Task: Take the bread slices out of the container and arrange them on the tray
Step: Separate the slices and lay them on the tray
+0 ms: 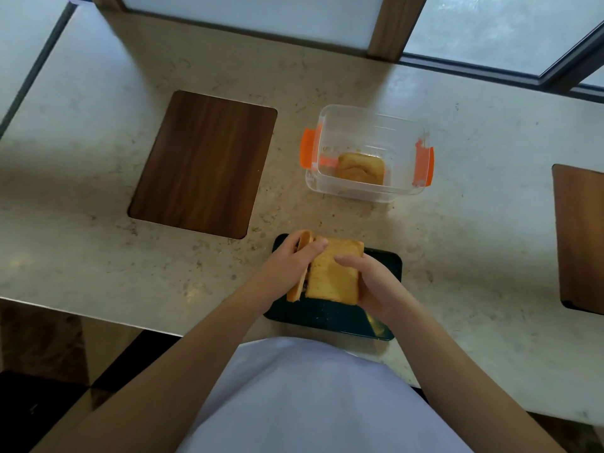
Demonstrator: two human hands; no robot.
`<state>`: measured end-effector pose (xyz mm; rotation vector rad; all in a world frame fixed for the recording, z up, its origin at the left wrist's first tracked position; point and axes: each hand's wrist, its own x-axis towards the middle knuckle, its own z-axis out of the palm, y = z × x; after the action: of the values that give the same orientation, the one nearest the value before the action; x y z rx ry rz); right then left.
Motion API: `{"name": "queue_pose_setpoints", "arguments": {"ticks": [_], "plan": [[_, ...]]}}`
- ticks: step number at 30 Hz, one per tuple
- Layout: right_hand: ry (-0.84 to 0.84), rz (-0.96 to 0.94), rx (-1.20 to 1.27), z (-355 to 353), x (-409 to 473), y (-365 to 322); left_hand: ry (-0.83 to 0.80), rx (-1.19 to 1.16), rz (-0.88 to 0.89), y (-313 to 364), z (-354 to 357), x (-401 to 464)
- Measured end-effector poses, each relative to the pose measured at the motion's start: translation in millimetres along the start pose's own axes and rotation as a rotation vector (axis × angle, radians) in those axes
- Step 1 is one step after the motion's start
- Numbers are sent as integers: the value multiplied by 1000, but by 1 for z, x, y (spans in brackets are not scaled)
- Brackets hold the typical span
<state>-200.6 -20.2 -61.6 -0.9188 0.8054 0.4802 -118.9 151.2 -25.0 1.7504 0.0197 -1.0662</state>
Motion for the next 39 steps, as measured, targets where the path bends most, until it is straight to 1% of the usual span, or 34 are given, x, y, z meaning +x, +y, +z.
{"name": "queue_pose_setpoints", "arguments": {"ticks": [2, 4, 6, 9, 12, 15, 17, 19, 22, 23, 25, 28, 30, 33, 36, 39], "plan": [[131, 49, 13, -2, 6, 0, 21, -88, -106, 0, -5, 2], [227, 90, -105, -2, 14, 1, 62, -138, -188, -4, -12, 4], [260, 103, -331, 0, 22, 2, 121, -162, -244, -11, -22, 5], [276, 75, -708, 7, 31, 0, 184, -178, -265, -25, -36, 4], [246, -10, -993, 15, 43, -4, 209, -162, -266, -33, -46, 1], [120, -99, -1291, 30, 58, -13, 219, -186, -250, -38, -50, -3], [17, -124, -1410, 43, 69, -20, 218, -187, -243, -41, -50, -4], [-49, -127, -1470, 55, 80, -24, 220, -193, -241, -43, -49, -5], [-62, -100, -1614, 69, 93, -21, 222, -180, -234, -47, -48, -5], [-35, -119, -1672, 72, 94, -19, 223, -169, -230, -48, -48, -4], [74, -183, -1713, 74, 92, -15, 223, -153, -235, -48, -48, -4], [236, -380, -1729, 64, 79, 0, 228, -144, -247, -49, -47, -2], [273, -476, -1724, 53, 70, 12, 227, -159, -261, -51, -47, 2], [262, -465, -1768, 41, 60, 28, 222, -208, -279, -52, -48, 8], [256, -455, -1846, 37, 56, 39, 224, -198, -275, -51, -48, 13], [252, -457, -1847, 36, 58, 41, 238, -188, -257, -50, -49, 15]]}}
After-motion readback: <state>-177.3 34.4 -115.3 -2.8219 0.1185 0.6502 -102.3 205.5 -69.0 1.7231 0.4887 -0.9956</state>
